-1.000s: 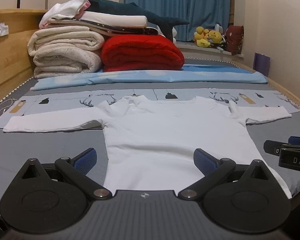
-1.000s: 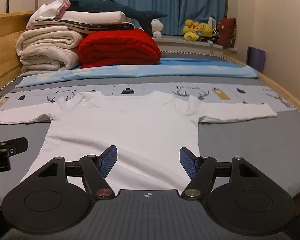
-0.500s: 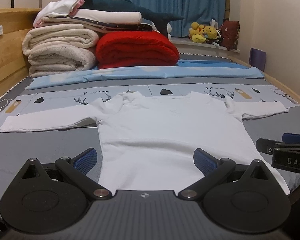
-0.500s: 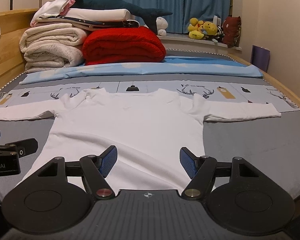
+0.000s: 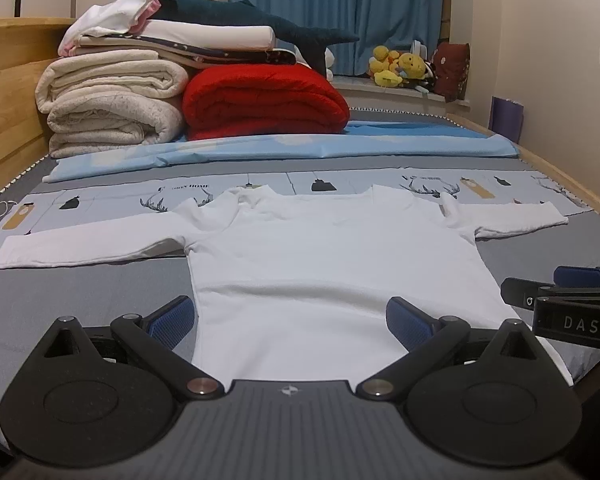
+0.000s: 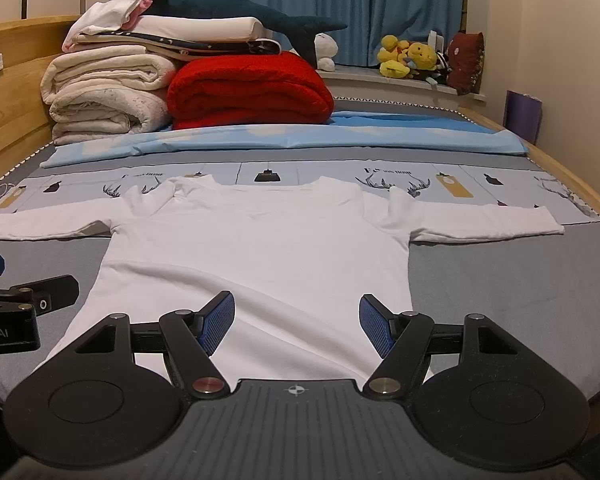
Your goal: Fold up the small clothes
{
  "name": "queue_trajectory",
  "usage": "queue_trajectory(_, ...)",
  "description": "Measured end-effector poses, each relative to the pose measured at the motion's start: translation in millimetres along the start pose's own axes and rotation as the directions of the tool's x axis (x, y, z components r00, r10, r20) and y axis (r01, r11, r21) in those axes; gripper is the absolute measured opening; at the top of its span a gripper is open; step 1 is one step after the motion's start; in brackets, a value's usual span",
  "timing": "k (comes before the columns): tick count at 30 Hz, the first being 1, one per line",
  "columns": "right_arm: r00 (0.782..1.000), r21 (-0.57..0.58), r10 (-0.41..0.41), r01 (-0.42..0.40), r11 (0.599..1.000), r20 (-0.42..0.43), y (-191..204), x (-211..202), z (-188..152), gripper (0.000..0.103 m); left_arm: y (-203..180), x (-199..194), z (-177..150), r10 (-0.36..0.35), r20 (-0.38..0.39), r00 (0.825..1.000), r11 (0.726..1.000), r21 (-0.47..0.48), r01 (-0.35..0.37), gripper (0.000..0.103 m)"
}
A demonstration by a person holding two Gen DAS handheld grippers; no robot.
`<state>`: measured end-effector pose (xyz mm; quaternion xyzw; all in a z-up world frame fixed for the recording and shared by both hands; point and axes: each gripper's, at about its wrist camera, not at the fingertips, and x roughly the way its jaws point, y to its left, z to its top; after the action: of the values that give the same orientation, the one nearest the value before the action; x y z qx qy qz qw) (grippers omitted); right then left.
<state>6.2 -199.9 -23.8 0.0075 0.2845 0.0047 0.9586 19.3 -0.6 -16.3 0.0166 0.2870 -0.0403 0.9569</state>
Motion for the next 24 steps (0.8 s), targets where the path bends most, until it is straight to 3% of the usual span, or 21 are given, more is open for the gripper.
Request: queue_trajectory(24, 1.0, -0.006, 0.002, -0.002, 1.0, -0.001, 1.5, -0.9, 0.1, 0.071, -0.9, -1.5, 0.5, 0.0, 0.001, 1.0, 1.0, 0.001, 0.0, 0.102)
